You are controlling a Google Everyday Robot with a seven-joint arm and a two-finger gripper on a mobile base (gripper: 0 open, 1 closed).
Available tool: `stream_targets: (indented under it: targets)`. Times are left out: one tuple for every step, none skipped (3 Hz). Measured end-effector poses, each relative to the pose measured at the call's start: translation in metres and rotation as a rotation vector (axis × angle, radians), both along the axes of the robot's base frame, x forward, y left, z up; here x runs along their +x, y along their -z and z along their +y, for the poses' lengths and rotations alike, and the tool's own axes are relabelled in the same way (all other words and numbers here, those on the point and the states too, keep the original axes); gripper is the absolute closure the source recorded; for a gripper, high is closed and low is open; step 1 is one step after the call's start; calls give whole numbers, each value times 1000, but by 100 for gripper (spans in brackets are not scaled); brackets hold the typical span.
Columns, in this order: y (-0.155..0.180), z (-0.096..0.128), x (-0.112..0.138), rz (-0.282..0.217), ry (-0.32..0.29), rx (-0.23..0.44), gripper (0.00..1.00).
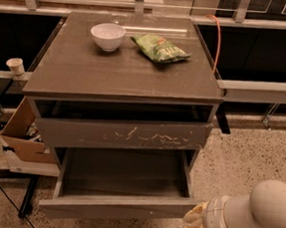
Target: Close middle drawer
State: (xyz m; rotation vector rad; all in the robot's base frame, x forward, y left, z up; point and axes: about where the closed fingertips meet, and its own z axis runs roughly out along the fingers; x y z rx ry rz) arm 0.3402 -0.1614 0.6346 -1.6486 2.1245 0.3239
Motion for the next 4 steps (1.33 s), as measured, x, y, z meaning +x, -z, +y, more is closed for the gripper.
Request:
stream_targets:
  targets:
    - [49,11,8,-32,-25,29,100]
    - [125,35,17,-69,-83,65,100]
    - [130,32,17,-66,-77,57,100]
    - [152,40,27,-98,-97,59,100]
